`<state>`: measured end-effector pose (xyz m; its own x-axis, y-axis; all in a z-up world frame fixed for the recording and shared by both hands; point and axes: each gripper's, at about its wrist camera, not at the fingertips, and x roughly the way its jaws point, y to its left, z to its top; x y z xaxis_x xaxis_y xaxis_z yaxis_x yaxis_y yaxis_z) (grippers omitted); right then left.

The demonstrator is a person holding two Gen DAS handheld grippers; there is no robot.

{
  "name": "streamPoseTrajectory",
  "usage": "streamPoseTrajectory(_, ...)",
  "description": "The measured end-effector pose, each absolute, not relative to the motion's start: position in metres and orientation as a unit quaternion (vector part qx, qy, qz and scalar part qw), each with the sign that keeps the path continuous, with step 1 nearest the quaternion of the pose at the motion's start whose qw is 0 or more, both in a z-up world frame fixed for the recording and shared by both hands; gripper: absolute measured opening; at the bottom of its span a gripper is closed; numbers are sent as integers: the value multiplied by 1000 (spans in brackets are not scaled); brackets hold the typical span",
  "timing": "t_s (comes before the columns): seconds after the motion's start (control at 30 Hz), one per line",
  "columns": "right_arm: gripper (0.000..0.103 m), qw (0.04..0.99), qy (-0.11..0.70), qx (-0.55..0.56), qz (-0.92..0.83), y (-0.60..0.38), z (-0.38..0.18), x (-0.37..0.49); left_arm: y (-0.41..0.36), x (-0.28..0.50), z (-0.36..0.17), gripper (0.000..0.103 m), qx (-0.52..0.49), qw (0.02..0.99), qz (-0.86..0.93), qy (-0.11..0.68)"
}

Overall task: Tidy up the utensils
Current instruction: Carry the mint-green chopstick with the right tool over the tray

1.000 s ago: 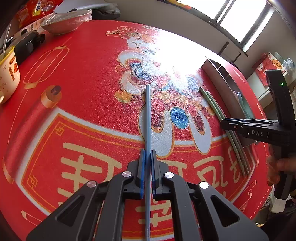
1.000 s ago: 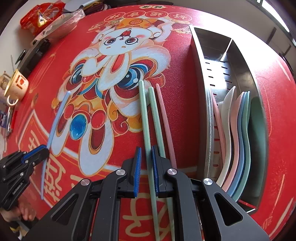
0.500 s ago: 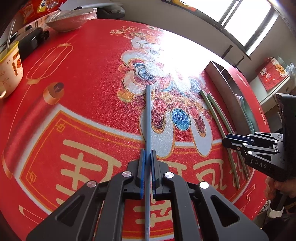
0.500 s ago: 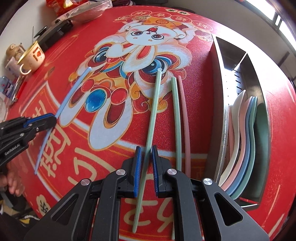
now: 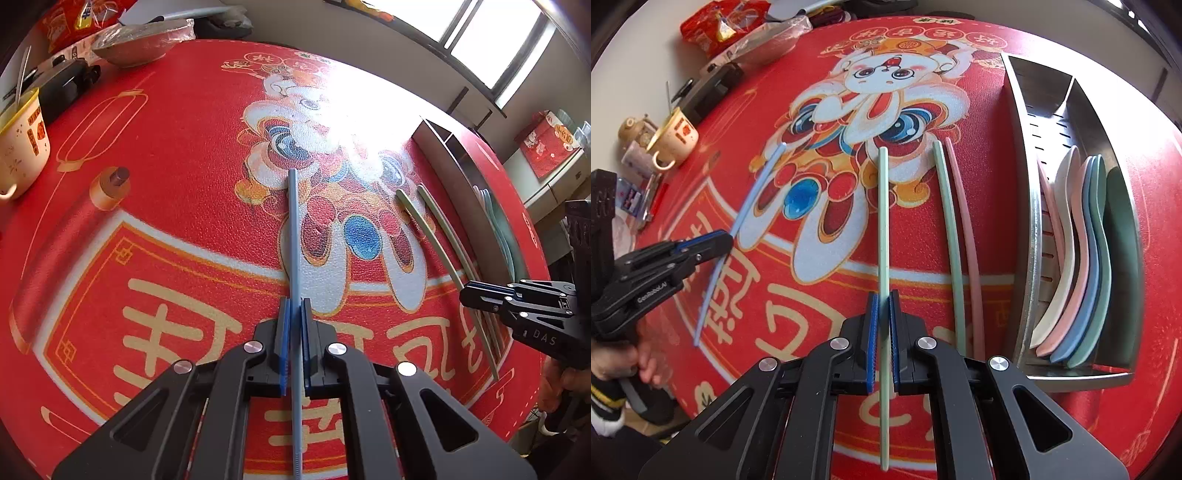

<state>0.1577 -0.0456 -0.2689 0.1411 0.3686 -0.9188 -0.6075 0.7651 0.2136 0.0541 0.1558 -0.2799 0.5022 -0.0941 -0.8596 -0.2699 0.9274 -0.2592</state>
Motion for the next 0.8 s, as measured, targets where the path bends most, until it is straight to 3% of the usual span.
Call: streamPoseTrajectory(0.8,6,775,517,16,365,-92,-199,184,144,56,-248,5,-228,856,47,461)
